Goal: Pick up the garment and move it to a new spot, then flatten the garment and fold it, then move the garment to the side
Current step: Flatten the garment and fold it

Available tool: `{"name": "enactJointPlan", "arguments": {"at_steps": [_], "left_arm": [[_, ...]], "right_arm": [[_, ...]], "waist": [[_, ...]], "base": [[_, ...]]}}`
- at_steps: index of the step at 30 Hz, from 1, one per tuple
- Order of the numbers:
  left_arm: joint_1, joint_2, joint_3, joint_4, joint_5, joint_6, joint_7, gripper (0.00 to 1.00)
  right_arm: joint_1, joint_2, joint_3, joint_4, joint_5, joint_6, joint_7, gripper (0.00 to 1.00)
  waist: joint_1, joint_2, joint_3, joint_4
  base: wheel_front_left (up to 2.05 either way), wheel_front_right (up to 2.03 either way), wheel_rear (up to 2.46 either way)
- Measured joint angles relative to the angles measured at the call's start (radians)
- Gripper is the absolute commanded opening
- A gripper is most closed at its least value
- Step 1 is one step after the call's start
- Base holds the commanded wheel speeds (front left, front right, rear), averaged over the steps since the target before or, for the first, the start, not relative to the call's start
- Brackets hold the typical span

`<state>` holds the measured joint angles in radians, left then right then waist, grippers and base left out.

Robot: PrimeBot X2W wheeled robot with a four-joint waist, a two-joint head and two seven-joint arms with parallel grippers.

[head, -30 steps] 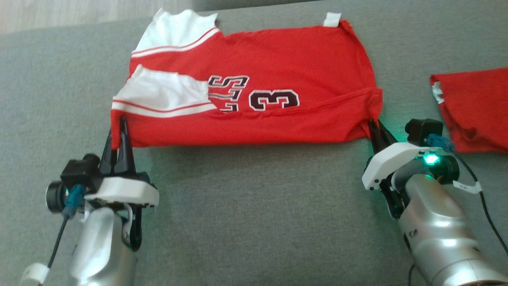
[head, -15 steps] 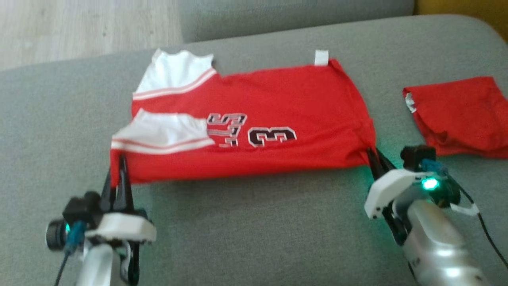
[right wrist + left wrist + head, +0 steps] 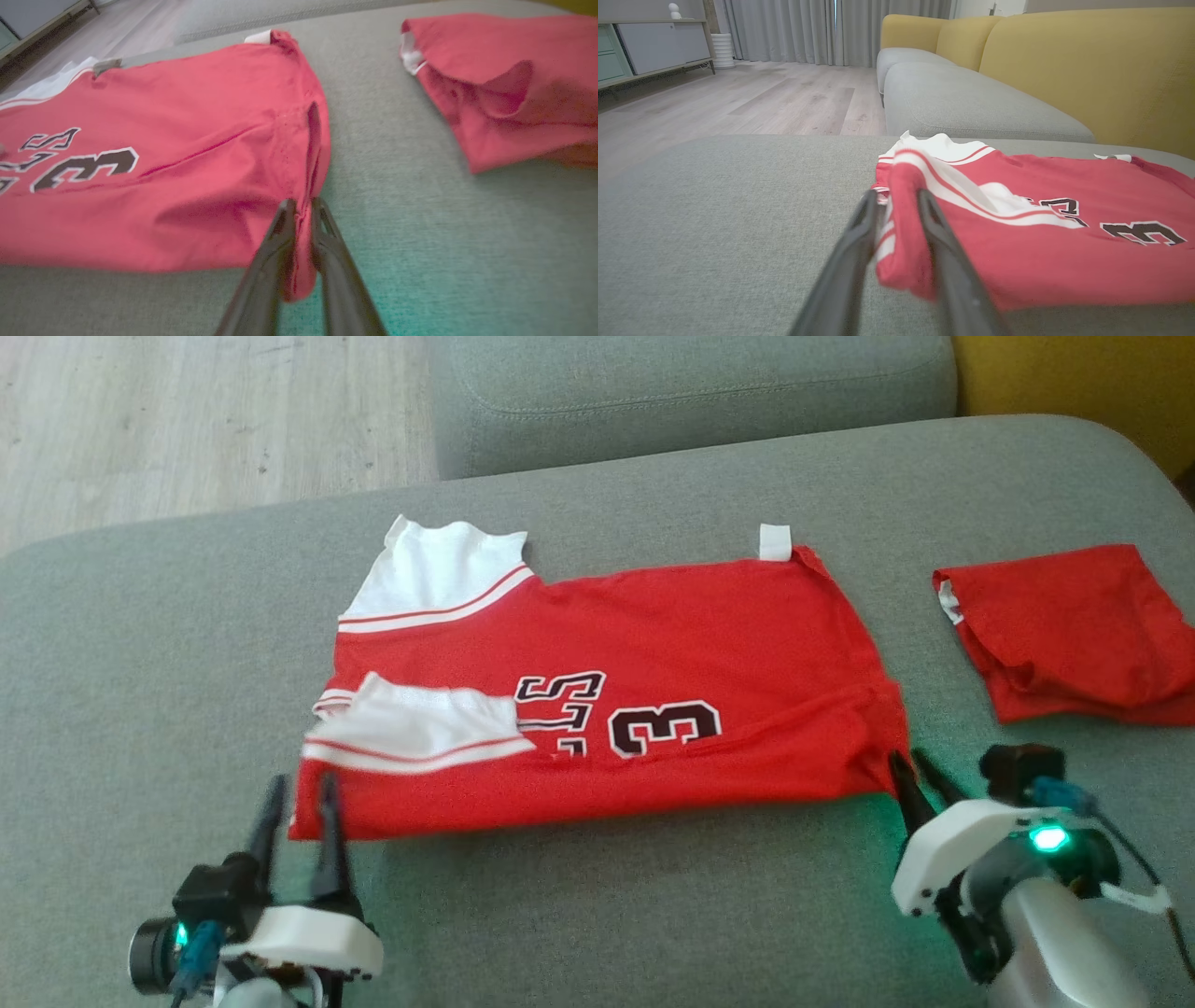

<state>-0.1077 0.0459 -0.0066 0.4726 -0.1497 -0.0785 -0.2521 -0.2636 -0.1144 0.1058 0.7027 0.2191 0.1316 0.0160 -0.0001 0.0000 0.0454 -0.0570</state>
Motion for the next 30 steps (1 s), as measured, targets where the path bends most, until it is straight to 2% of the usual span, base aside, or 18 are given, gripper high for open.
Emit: {"name": "enactJointPlan", "arguments": {"at_steps": [1,6,11,20,25,28,30], "left_arm": [[0.0,0.0,-0.001,0.001,0.0,0.001,0.0,1.0],[-0.001,0.0,-0.001,-0.019,-0.016,0.014,0.0,1.0],[-0.012,0.0,0.001,-0.132,-0.028,0.017,0.0,1.0],[-0.053,0.0,0.002,-0.253,-0.037,0.007,-0.002,1.0],[-0.163,0.007,-0.013,-0.2,-0.016,-0.011,-0.005,1.0],[-0.273,0.047,-0.053,-0.118,-0.007,-0.029,0.017,1.0],[-0.376,0.088,-0.085,-0.068,-0.006,-0.04,0.075,1.0]], "right_arm": [[0.009,0.0,-0.009,-0.026,0.0,0.0,0.005,1.0],[0.033,0.005,-0.064,-0.154,-0.013,0.0,-0.003,1.0],[0.036,0.019,-0.122,-0.29,-0.055,0.0,-0.077,1.0],[0.035,0.042,-0.151,-0.394,-0.091,0.0,-0.148,1.0],[-0.01,0.044,-0.146,-0.399,-0.113,0.0,-0.139,1.0],[-0.063,0.043,-0.138,-0.4,-0.115,0.0,-0.127,1.0],[-0.102,0.041,-0.136,-0.401,-0.115,0.0,-0.113,1.0]], "waist": [[0.0,0.0,0.0,0.0],[0.0,0.0,0.007,-0.004],[0.0001,0.0,0.033,-0.009],[0.0002,0.0,0.096,-0.015],[0.0002,0.0,0.147,-0.023],[0.0003,0.0,0.18,-0.034],[0.0003,0.0,0.204,-0.043]], "base": [[0.0,0.0,0.0],[0.0,0.0,0.0],[0.0,0.0,0.0],[0.0,0.0,0.0],[0.0,0.0,0.0],[0.0,0.0,0.0],[0.0,0.0,0.0]]}}
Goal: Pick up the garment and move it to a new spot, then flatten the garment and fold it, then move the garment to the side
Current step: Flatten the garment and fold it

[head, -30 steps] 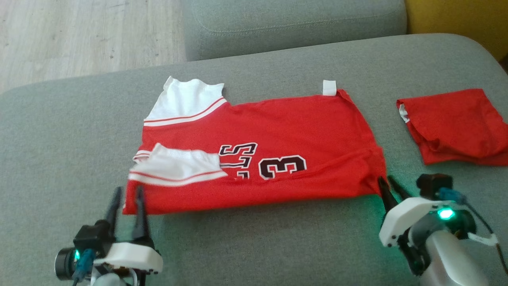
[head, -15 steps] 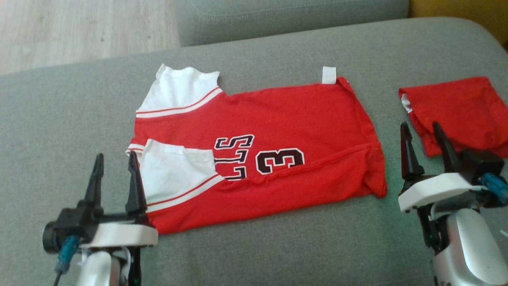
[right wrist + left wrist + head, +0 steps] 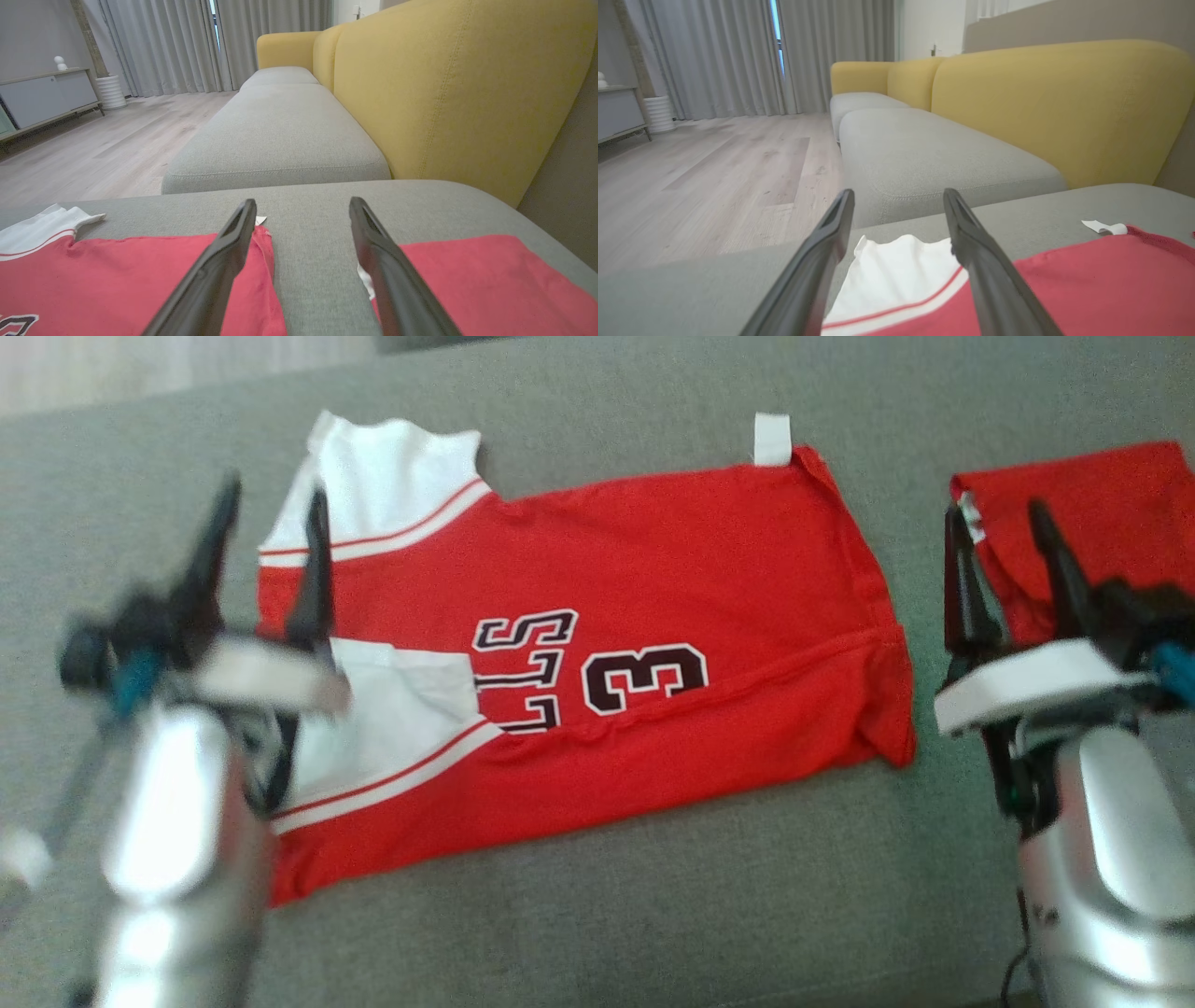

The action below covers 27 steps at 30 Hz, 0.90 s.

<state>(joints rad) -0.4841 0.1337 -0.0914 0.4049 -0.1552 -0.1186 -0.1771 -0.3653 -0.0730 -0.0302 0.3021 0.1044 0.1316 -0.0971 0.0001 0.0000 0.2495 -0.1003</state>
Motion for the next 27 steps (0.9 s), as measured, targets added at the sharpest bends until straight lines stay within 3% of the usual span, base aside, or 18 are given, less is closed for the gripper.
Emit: {"name": "enactJointPlan", "arguments": {"at_steps": [7,10,15,27], "left_arm": [[-0.408,0.179,-0.204,0.188,-0.144,-0.014,0.313,1.0],[-0.488,0.257,-0.293,0.266,-0.243,-0.014,0.471,1.0],[-0.552,0.357,-0.4,0.343,-0.316,-0.014,0.591,1.0],[-0.629,0.4,-0.501,0.456,-0.401,-0.014,0.655,1.0]], "right_arm": [[-0.165,-0.007,0.074,0.005,0.014,0.0,0.027,1.0],[-0.228,-0.01,0.101,0.013,0.027,0.0,0.027,1.0],[-0.283,-0.01,0.141,0.036,0.038,0.0,0.016,1.0],[-0.306,-0.009,0.164,0.064,0.053,0.0,-0.033,1.0]], "waist": [[0.0002,0.0,0.092,-0.062],[0.0002,0.0,0.128,-0.1],[0.0002,-0.0001,0.19,-0.154],[-0.0002,0.0,0.251,-0.209]], "base": [[0.0,0.0,0.0],[0.0,0.0,0.0],[0.0,0.0,0.0],[0.0,0.0,0.0]]}}
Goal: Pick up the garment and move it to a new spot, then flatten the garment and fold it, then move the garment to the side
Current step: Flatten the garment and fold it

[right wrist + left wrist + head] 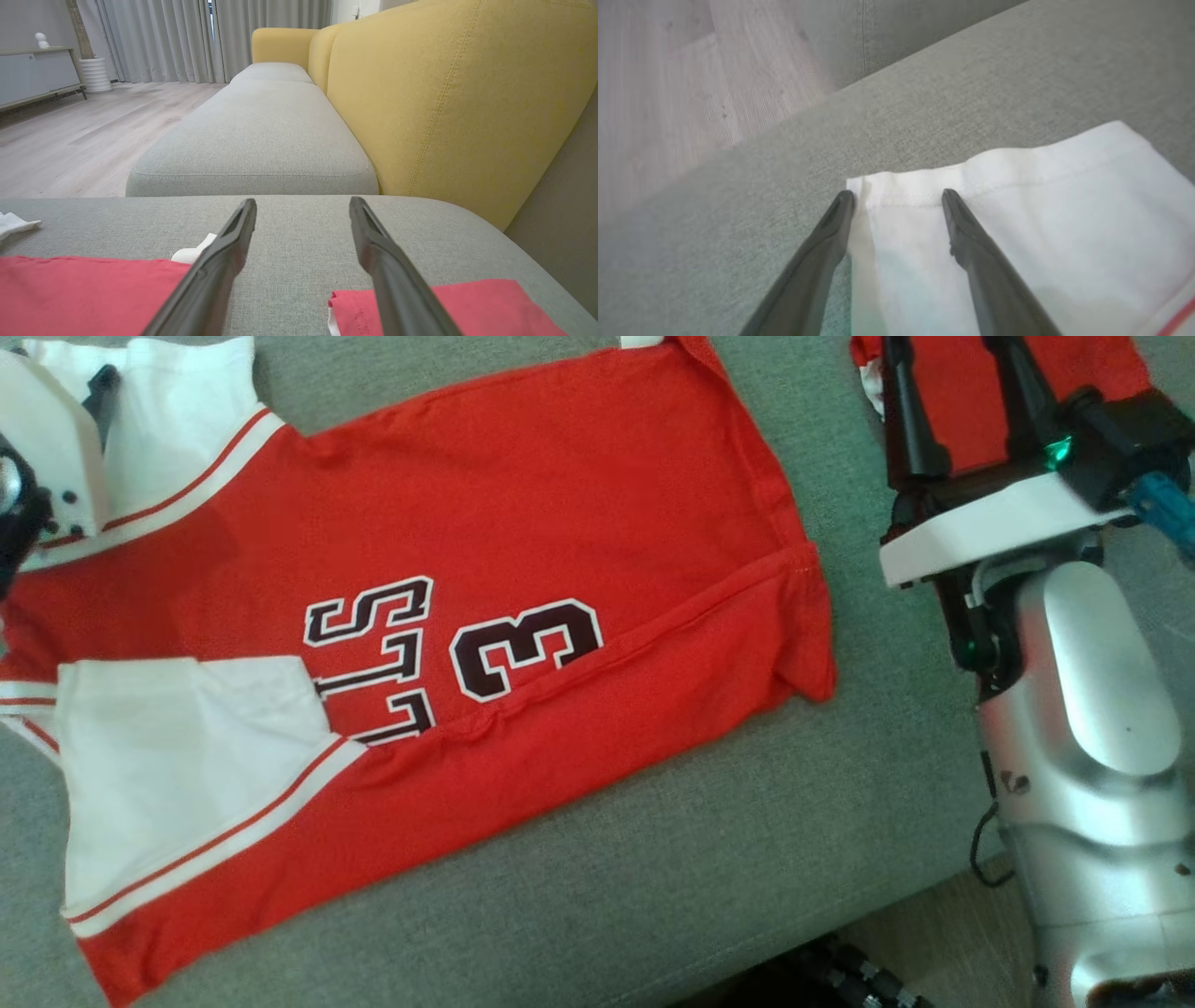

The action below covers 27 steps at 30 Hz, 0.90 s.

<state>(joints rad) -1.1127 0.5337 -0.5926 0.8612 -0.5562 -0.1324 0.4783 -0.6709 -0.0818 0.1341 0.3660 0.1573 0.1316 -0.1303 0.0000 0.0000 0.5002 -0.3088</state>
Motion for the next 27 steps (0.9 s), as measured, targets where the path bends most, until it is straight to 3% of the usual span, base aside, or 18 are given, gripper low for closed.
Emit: {"name": "enactJointPlan", "arguments": {"at_steps": [12,13,15,20,27], "left_arm": [[-0.065,0.016,-0.027,0.062,-0.092,-0.001,0.103,1.0],[-0.07,0.014,-0.027,0.067,-0.102,-0.001,0.112,0.8],[-0.073,0.01,-0.027,0.069,-0.123,-0.001,0.132,0.0],[-0.07,-0.008,-0.027,0.071,-0.149,-0.001,0.091,0.0],[-0.053,-0.043,-0.031,0.05,-0.137,0.0,-0.148,0.0]], "right_arm": [[-0.002,0.0,-0.004,-0.007,0.0,0.0,-0.014,1.0],[-0.002,-0.001,-0.006,-0.008,0.0,0.0,-0.014,1.0],[-0.003,-0.003,-0.009,-0.011,0.0,0.0,-0.014,1.0],[-0.004,-0.02,-0.014,-0.013,-0.003,0.0,-0.01,1.0],[-0.018,-0.056,-0.017,0.002,-0.008,0.0,0.024,1.0]], "waist": [[-0.0001,0.0,0.013,-0.012],[-0.0001,0.0,0.013,-0.012],[-0.0001,0.0,0.013,-0.008],[0.0,0.0,0.006,0.01],[0.0,0.0,-0.023,0.058]], "base": [[0.0,0.0,0.0],[0.0,0.0,0.0],[0.0,0.0,0.0],[0.0,0.0,0.0],[0.0,0.0,0.0]]}}
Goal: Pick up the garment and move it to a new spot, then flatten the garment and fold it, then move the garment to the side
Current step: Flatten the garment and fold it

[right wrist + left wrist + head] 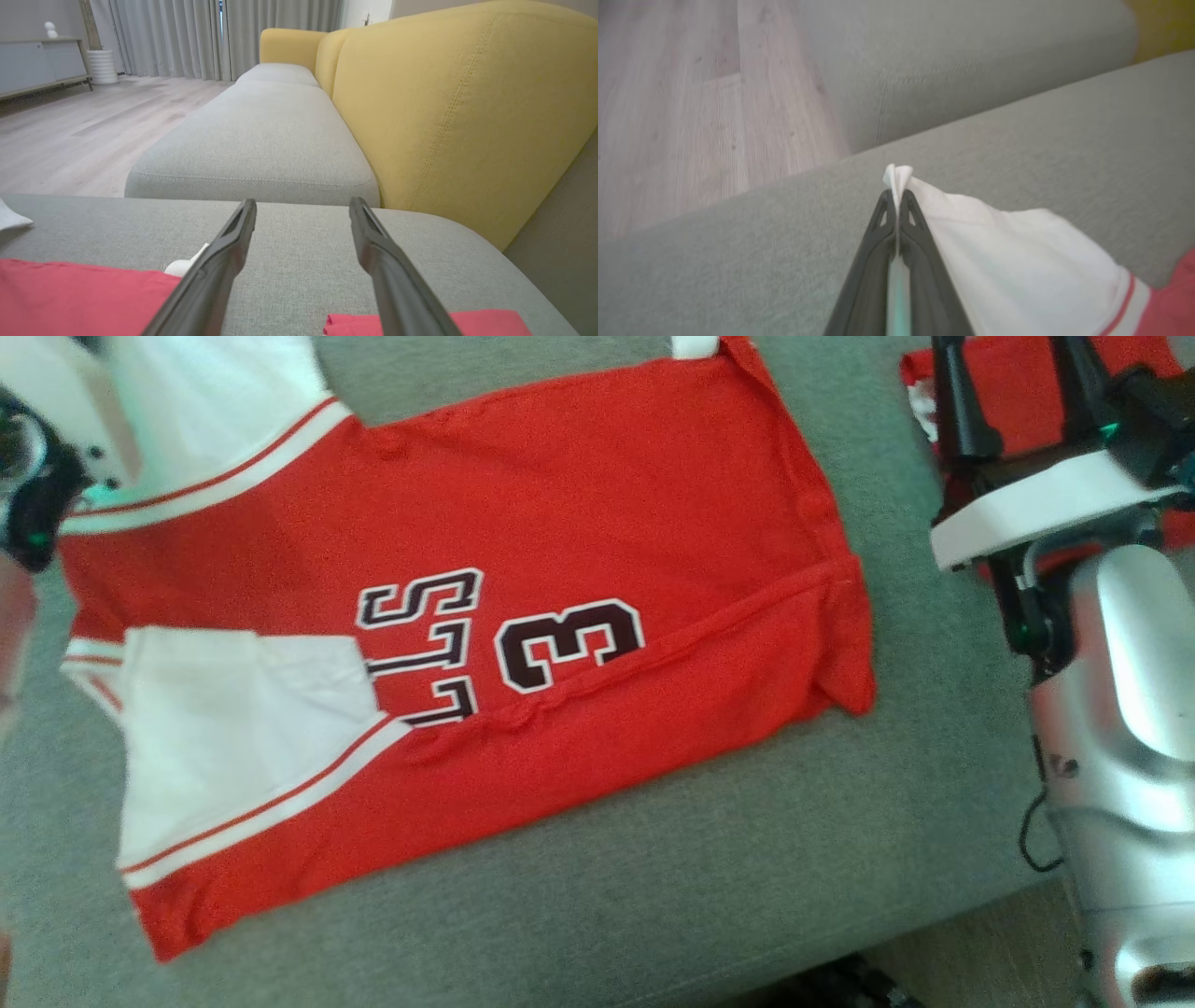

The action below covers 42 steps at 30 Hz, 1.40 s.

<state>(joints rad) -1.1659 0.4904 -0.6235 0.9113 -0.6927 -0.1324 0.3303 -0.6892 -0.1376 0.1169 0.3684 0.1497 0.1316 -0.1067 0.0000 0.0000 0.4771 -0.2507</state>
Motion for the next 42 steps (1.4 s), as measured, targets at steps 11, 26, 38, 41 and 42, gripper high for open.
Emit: {"name": "enactJointPlan", "arguments": {"at_steps": [11,26,38,41,42], "left_arm": [[0.067,-0.038,-0.083,-0.169,0.016,0.0,-0.204,0.0],[0.15,-0.064,-0.156,-0.404,0.016,0.011,-0.198,0.0],[0.15,-0.072,-0.163,-0.416,0.016,0.025,-0.191,0.0],[0.15,-0.072,-0.163,-0.402,0.016,0.029,-0.198,0.0],[0.15,-0.071,-0.161,-0.397,0.016,0.032,-0.204,0.0]], "right_arm": [[-0.002,-0.129,0.086,0.132,0.06,0.0,0.118,1.0],[-0.176,-0.217,0.277,0.409,0.239,0.0,0.263,1.0],[-0.307,-0.222,0.379,0.56,0.315,0.0,0.404,0.0],[-0.307,-0.222,0.388,0.56,0.342,0.0,0.402,0.0],[-0.307,-0.222,0.388,0.561,0.355,0.0,0.397,0.0]], "waist": [[-0.0001,0.0,-0.064,0.136],[0.0001,0.0,-0.052,0.301],[0.0,0.0,-0.03,0.323],[0.0,0.0,-0.032,0.317],[0.0,0.0,-0.032,0.314]], "base": [[0.0,0.0,0.0],[0.0,0.0,0.0],[0.0,0.0,0.0],[0.0,0.0,0.0],[0.0,0.0,0.0]]}}
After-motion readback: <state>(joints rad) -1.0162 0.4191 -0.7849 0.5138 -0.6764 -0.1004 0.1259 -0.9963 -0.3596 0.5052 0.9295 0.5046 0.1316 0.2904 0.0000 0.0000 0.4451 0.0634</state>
